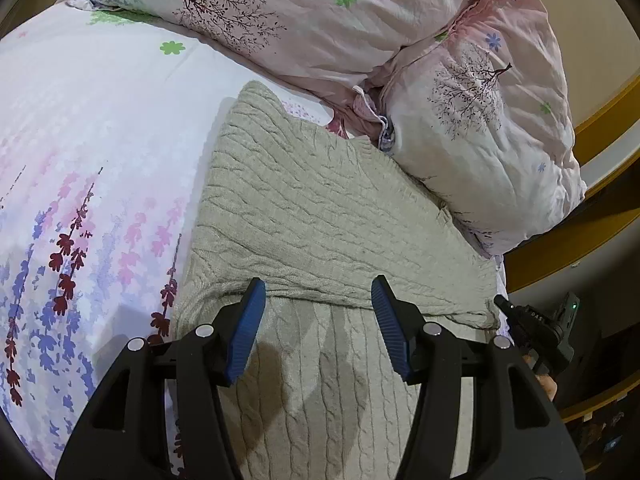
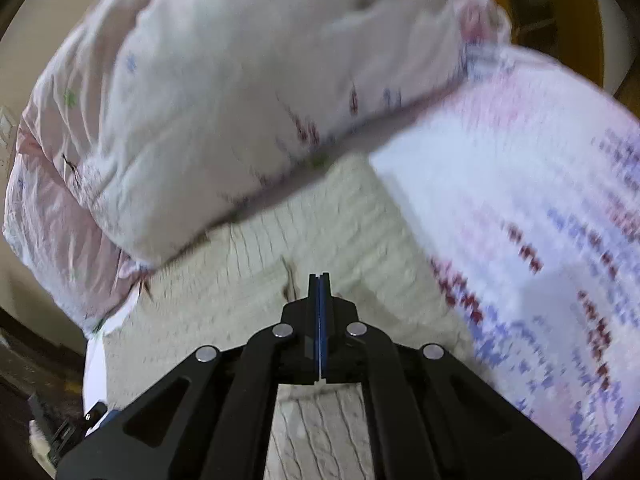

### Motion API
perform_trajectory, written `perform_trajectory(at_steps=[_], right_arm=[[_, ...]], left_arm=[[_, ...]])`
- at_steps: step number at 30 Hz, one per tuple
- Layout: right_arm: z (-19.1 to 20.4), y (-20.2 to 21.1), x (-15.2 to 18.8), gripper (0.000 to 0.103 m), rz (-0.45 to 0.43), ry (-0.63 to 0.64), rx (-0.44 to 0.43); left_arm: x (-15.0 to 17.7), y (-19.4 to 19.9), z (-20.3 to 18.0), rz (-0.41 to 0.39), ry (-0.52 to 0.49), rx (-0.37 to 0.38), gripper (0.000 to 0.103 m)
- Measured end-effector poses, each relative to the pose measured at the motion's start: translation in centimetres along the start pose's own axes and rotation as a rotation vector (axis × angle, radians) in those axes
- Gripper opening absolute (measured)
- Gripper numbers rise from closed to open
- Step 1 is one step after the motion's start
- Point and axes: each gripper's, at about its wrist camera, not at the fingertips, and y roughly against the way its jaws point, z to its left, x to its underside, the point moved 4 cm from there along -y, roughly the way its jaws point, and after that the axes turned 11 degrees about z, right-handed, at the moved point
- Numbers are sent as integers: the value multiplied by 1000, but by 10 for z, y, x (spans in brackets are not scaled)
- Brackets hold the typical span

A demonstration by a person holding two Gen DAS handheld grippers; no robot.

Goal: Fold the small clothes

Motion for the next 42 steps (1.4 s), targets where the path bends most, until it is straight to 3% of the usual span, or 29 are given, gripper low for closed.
perform_trajectory(at_steps=[2,3,4,8,10,11,16,19,21,23,26,28,30,36,42], right_arm=[[4,-3,2,18,36,0,-33],[9,-6,3,33,48,7,-43],[11,-8,4,35,61,12,-45],[16,-23,8,32,129,16,-27],[21,-31,11,11,150,23,-30],[25,-31,12,9,146,47,-43],[34,-2,8,7,3,79,-32],[24,-8,8,7,15,55,47],[15,-24,11,7,75,30,90],[18,-25,11,9,75,64,114],[22,-16,14,20,85,80,99],[20,3,19,35,77,93,42],[17,18,24,42,69,108,18],[-22,69,52,48,92,110,-4],[-77,92,94,48,159,30,-54]], left_arm=[[0,0,-1,2,0,-1,57],[0,0,-1,3,0,-2,57],[1,0,-1,4,0,-3,57],[0,0,-1,5,2,0,57],[0,0,0,5,6,3,58],[0,0,-1,6,7,3,58],[0,1,-1,9,5,9,58],[2,1,-2,12,0,7,58],[4,1,-1,13,0,5,58],[5,2,-1,14,1,4,58],[10,8,-2,15,-9,2,58],[16,15,-4,18,-26,7,58],[25,25,-4,17,-44,6,58],[69,64,12,21,-74,9,58],[121,80,33,60,-22,31,58]])
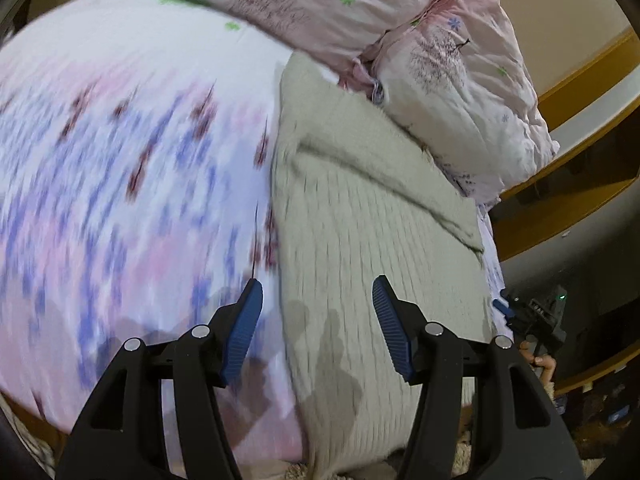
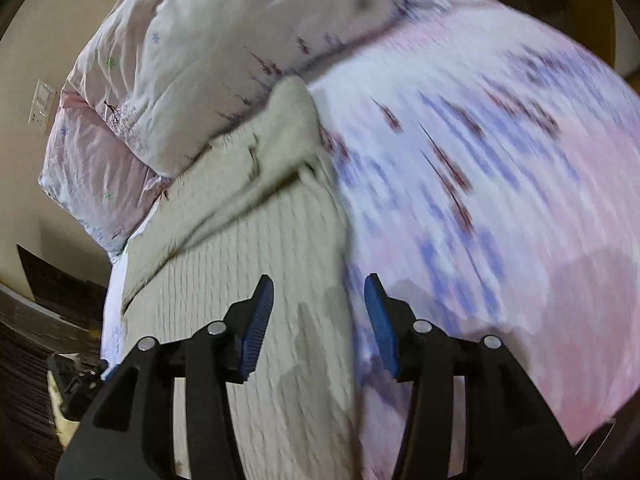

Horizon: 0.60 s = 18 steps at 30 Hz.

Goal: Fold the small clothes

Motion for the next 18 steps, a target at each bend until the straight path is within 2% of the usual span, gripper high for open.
perform_trajectory(at_steps=[4,13,18], right_arm=[[-7,0,28,47,45,-1,-63],[-3,-3,82,26,144,36,-206],[4,-1,100,23,161,86,-226]], left_arm=[[31,-4,-1,26,20,53,58],[79,-1,-19,43,3,132,54],[95,-1,-24,56,-1,163,48]])
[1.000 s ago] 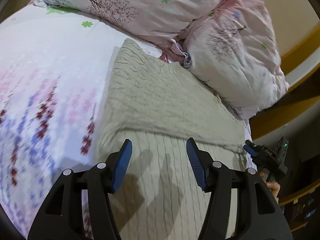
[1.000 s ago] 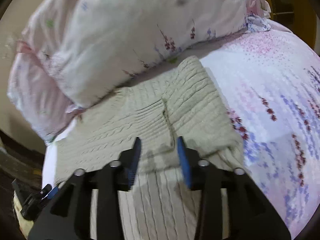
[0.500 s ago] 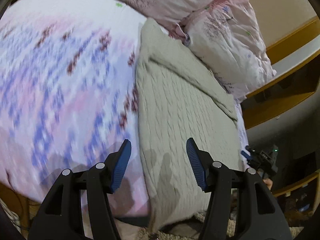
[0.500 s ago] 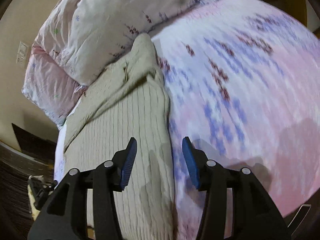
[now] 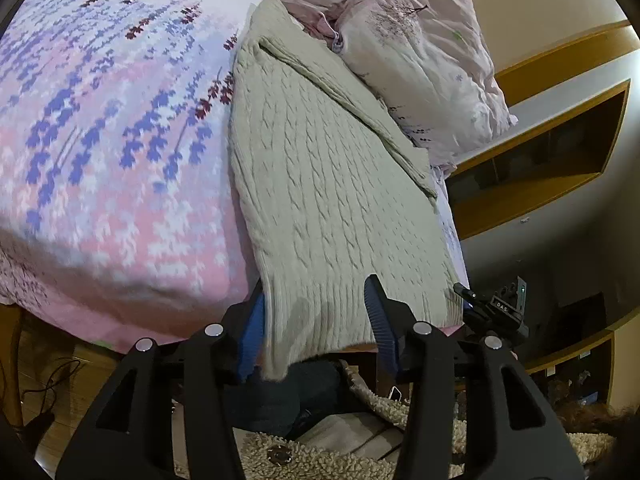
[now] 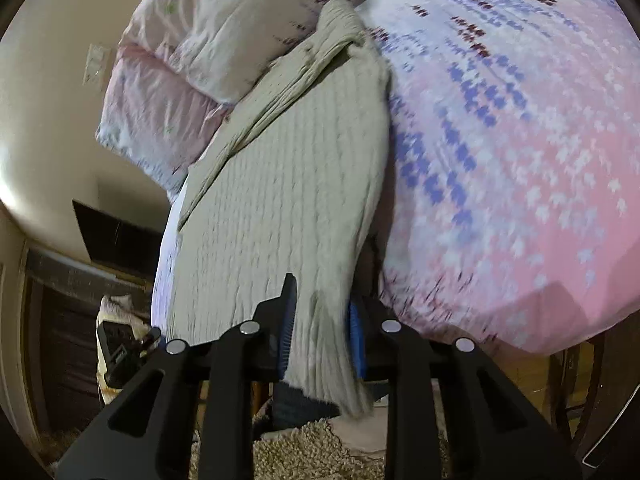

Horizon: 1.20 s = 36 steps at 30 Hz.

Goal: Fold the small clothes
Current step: 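Grasp the sweater hem with both tools, then lift the hem with both tools and fold it toward the collar, then open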

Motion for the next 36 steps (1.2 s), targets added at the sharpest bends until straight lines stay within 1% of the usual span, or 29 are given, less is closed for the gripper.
perform_trajectory(at_steps=[1,3,7,8,9,10,12,13,16,18,22,26,28,31,36], right_arm=[[3,0,4,22,5,18,-4],[9,-1,7,22,5,44,-1],[14,-1,11,21,5,76,11],[14,-2,13,19,6,81,20],[14,-2,13,12,4,89,30],[16,-3,12,9,0,97,44],[22,2,9,8,-48,122,82],[24,6,8,8,-71,135,92],[44,26,-3,8,-195,203,151],[55,36,-12,7,-262,246,187],[84,52,-36,7,-397,342,282],[106,57,-64,7,-491,423,369],[117,57,-82,7,-535,447,412],[125,54,-105,7,-572,454,439],[133,34,-152,7,-585,439,480]], left_arm=[[2,-1,-1,7,3,9,46],[7,-5,-1,28,7,27,37],[11,-12,-1,45,14,14,30],[10,-12,-1,44,17,14,26],[9,-12,-2,40,18,11,16],[8,-11,-3,37,13,4,12],[4,-8,-8,23,-7,-21,7],[1,-6,-12,8,-26,-42,7],[-12,5,-26,-45,-85,-92,6],[-25,12,-35,-81,-120,-125,6],[-63,24,-54,-169,-176,-195,6],[-104,35,-72,-266,-225,-248,6],[-124,39,-78,-303,-238,-270,6],[-155,42,-85,-343,-248,-283,6],[-204,29,-90,-355,-257,-316,6]])
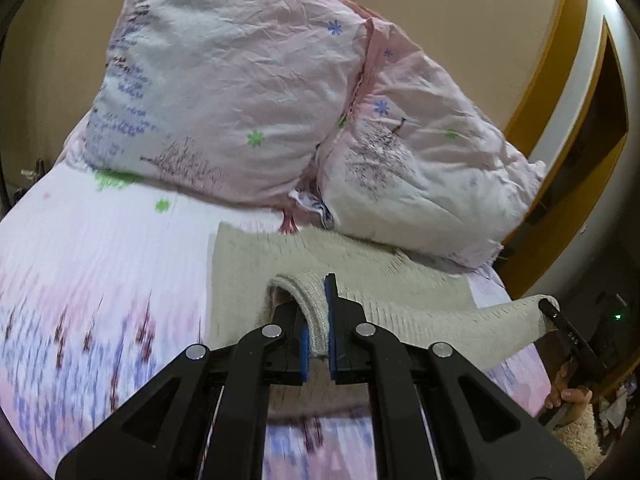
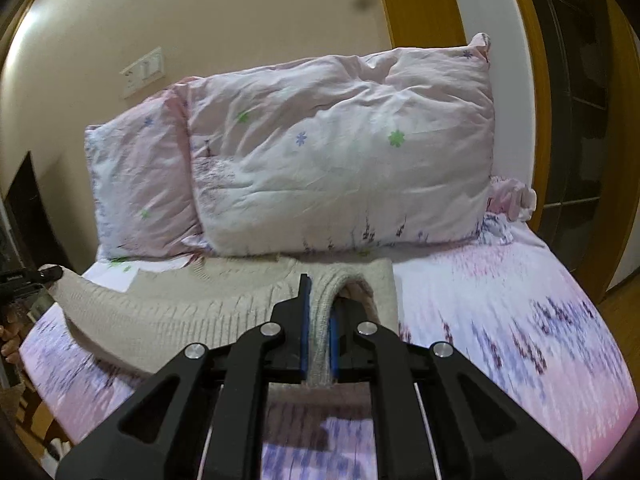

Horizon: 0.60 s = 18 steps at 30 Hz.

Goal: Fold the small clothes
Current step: 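Lift the hem with both tools and fold it toward the collar, then open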

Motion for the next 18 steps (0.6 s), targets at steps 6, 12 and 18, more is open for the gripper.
perform_trajectory(at_steps=[6,12,18], right_arm=[[-14,-62,-24,7,56,-66,11],[-42,-144,-23,7,207,-197,5],[-58,-199,-16,8,333,-322,-1]], left_arm=[[-34,-55,18,23,40,-10,6],[-45,-123,46,101,127,0,6],[-41,-166,75,180,249,39,6]])
